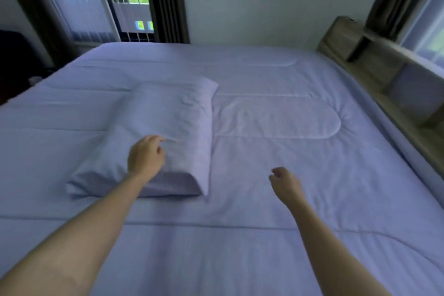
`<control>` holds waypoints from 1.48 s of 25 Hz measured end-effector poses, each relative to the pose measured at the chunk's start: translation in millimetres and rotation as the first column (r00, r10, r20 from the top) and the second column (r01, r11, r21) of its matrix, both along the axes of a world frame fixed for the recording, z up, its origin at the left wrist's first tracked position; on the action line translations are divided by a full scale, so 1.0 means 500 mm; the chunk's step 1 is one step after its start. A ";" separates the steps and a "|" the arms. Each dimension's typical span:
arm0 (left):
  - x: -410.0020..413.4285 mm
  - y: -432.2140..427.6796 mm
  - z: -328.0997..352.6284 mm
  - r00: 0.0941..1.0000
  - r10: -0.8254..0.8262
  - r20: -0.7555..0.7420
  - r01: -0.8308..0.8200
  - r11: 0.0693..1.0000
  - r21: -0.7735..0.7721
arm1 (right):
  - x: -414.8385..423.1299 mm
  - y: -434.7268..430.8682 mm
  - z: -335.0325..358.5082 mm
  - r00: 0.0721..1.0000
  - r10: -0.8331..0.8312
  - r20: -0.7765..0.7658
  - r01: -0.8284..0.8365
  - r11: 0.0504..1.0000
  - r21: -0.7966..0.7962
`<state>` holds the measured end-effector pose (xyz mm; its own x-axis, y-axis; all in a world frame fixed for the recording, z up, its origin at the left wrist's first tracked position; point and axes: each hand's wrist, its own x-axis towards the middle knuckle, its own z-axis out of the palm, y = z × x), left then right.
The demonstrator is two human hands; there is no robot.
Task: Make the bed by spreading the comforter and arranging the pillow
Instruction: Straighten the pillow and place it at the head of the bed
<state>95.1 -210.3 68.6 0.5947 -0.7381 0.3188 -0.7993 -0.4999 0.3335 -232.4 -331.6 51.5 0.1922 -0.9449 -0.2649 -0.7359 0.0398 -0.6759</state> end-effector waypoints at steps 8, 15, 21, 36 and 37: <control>0.377 0.094 -0.164 0.878 0.210 -0.430 0.017 0.884 0.467 | 0.504 0.035 -0.049 0.993 0.019 0.115 -0.036 0.988 0.151; 0.399 0.114 -0.187 0.736 0.355 -0.577 -0.157 0.918 0.364 | 0.530 0.074 -0.069 0.975 -0.034 -0.220 0.063 0.990 0.126; 0.407 0.181 -0.118 0.798 0.259 -0.545 -0.138 0.957 0.253 | 0.496 0.123 0.027 0.990 -0.076 0.122 0.050 0.977 0.209; 0.133 0.787 -0.094 0.656 0.021 -0.754 0.273 0.925 0.263 | 0.111 0.587 0.026 0.842 0.539 -0.037 -0.428 0.708 0.562; 0.114 0.821 -0.122 0.681 0.091 -0.726 0.233 0.913 0.333 | 0.099 0.607 0.023 0.793 0.601 -0.097 -0.434 0.670 0.603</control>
<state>152.2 200.2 7.4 0.4541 -0.7464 -0.4864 -0.4297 -0.6618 0.6144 -182.8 -27.9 62.8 0.4491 -0.4022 -0.7979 -0.8899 -0.1208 -0.4400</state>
